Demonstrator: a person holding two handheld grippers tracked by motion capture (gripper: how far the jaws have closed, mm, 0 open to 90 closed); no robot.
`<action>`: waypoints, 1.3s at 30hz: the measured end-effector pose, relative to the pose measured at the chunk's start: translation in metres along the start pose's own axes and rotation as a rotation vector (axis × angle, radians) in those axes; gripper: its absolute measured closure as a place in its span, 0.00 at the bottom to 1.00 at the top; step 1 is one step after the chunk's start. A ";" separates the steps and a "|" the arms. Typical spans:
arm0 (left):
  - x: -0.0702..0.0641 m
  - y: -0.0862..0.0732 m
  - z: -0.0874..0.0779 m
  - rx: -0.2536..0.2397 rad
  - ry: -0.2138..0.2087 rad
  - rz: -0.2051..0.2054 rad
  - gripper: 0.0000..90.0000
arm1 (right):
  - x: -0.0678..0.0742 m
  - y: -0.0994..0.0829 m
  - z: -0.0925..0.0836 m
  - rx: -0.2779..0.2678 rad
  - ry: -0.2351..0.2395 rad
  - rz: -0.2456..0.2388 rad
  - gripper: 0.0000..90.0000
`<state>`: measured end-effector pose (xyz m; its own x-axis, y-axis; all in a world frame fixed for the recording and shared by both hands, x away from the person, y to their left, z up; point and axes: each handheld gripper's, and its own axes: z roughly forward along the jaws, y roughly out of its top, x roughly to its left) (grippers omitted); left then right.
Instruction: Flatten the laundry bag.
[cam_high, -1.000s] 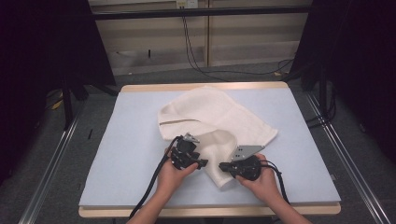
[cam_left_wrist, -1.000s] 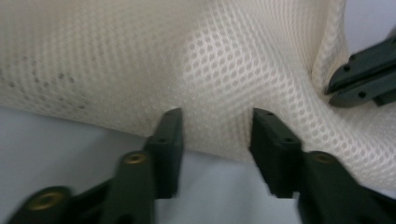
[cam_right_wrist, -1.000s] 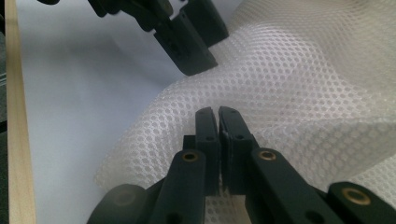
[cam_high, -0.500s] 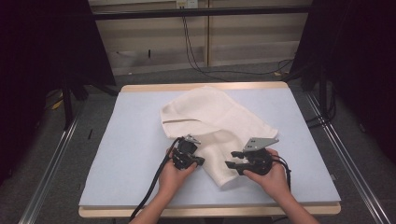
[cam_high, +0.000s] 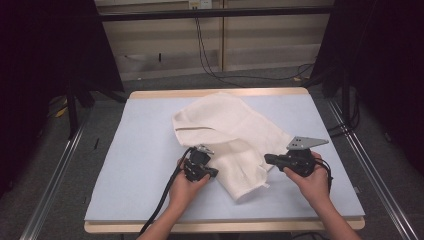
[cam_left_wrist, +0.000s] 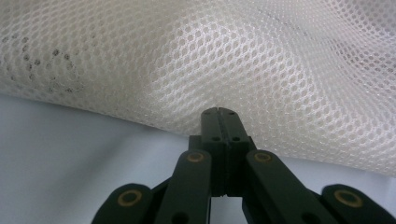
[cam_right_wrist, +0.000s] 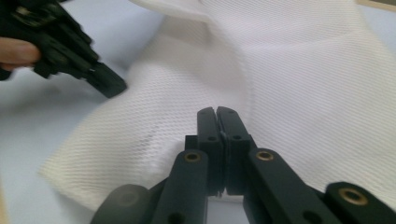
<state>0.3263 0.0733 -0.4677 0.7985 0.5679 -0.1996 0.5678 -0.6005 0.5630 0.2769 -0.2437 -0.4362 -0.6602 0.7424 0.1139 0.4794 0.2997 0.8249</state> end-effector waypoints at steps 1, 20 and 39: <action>0.000 0.000 0.000 -0.001 0.000 0.000 1.00 | -0.002 -0.001 0.002 0.016 -0.013 -0.005 0.99; 0.001 -0.002 0.000 -0.004 -0.002 -0.003 1.00 | -0.003 -0.024 0.037 0.185 -0.150 -0.026 0.96; 0.001 -0.002 -0.001 -0.017 -0.012 -0.013 0.99 | 0.000 -0.011 0.051 0.099 0.086 0.056 0.98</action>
<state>0.3258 0.0756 -0.4685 0.7936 0.5686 -0.2167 0.5746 -0.5833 0.5741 0.3009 -0.2165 -0.4734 -0.6760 0.7067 0.2088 0.5689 0.3204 0.7575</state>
